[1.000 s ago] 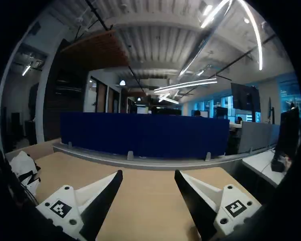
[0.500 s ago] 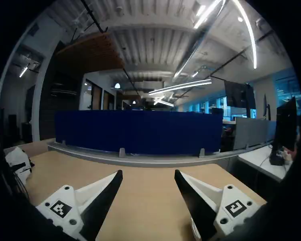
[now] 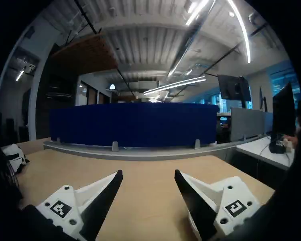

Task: Fold towel

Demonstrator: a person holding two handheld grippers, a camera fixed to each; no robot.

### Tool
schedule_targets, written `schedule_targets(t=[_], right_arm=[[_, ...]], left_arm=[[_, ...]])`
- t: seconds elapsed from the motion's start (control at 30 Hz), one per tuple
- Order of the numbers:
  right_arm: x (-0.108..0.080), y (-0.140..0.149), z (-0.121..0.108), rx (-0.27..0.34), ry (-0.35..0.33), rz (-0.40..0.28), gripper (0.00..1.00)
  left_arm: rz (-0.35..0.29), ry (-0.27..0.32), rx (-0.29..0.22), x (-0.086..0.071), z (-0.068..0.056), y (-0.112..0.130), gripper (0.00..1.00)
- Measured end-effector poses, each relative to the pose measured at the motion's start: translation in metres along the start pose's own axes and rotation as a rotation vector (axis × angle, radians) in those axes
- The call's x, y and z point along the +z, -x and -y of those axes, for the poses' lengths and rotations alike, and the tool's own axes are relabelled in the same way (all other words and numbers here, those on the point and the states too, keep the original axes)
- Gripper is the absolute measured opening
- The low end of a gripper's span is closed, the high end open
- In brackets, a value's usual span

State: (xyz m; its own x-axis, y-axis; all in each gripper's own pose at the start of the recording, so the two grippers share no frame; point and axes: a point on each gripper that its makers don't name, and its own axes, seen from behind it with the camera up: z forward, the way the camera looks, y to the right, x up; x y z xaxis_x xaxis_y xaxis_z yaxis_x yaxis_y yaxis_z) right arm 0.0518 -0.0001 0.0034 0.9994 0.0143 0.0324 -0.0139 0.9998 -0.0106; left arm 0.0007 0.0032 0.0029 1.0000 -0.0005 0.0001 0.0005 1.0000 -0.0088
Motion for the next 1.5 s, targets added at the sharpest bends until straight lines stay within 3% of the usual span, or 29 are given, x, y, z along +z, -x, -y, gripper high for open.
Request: schedule_targets(t=[0.3,0.77,1.5], right_arm=[[-0.002,0.039,-0.011,0.070,0.006,0.031,1.00],[0.001,0.048,-0.018,0.083,0.006,0.008,1.00],[-0.002,0.056,-0.003,-0.016,-0.008,-0.022,1.00]], left_arm=[[0.000,0.000,0.000,0.001,0.000,0.001,0.94],[0.000,0.000,0.000,0.000,0.000,0.000,0.94],[0.000,0.000,0.000,0.000,0.000,0.000,0.94]])
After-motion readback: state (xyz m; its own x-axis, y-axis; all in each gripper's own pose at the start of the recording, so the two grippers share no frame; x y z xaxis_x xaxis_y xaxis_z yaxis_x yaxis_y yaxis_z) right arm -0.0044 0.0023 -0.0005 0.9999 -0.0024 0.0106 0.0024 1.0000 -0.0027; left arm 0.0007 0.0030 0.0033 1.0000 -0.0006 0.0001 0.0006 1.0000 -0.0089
